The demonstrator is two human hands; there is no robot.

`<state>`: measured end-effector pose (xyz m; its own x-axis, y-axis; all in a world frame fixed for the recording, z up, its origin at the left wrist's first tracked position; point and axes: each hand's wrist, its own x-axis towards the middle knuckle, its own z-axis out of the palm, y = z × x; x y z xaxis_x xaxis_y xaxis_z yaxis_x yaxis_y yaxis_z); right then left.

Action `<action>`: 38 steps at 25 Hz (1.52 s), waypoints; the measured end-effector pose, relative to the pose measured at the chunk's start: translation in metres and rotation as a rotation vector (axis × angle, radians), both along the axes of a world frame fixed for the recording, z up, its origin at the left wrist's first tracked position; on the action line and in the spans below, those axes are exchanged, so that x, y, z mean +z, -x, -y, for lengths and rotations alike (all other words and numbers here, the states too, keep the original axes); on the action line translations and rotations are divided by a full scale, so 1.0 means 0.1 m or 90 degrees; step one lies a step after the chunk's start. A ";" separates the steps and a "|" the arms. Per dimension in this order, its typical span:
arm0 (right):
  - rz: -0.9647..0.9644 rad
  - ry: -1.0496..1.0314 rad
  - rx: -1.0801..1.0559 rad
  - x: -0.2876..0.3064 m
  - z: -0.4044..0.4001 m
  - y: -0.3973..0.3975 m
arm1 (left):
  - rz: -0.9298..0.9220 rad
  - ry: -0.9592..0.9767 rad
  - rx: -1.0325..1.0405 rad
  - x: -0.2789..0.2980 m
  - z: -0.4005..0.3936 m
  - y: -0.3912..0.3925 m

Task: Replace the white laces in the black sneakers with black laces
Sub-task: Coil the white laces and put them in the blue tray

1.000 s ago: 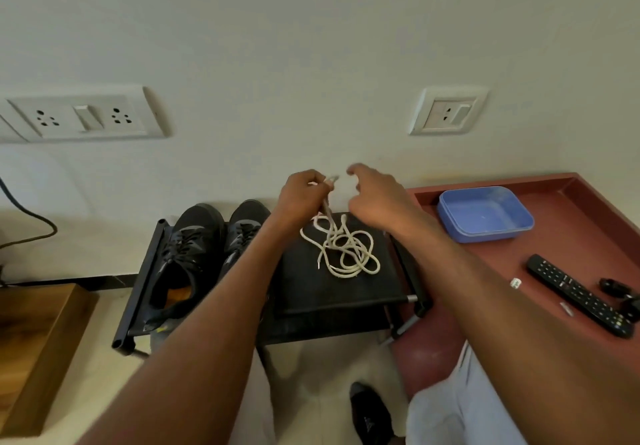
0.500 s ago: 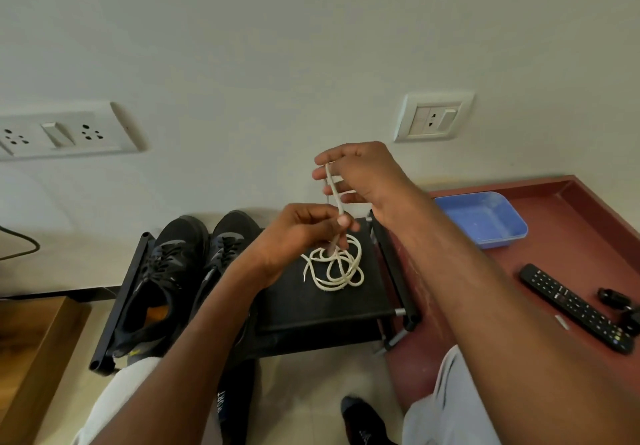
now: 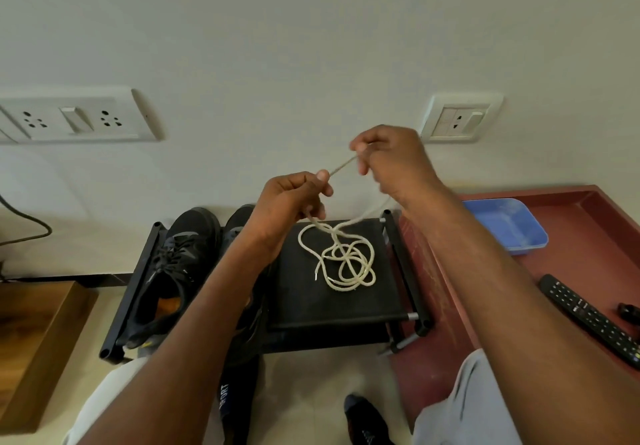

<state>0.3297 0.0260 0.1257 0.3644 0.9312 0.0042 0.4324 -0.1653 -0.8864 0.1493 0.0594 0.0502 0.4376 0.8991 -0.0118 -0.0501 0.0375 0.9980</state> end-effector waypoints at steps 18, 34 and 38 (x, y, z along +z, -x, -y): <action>0.224 0.001 -0.193 -0.11 0.03 -0.24 | -0.033 0.056 0.055 0.09 -0.07 0.17; 0.175 0.071 0.242 -0.25 -0.06 0.19 | 0.008 0.164 -0.064 0.21 -0.06 0.14; 0.164 -0.005 0.084 -0.26 -0.10 0.15 | -0.018 0.181 -0.104 0.21 -0.06 0.18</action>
<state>0.3148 0.0360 0.0997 0.2255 0.9702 0.0883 0.6605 -0.0856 -0.7460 0.1317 0.0651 0.0712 0.5721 0.7758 -0.2661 0.0076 0.3194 0.9476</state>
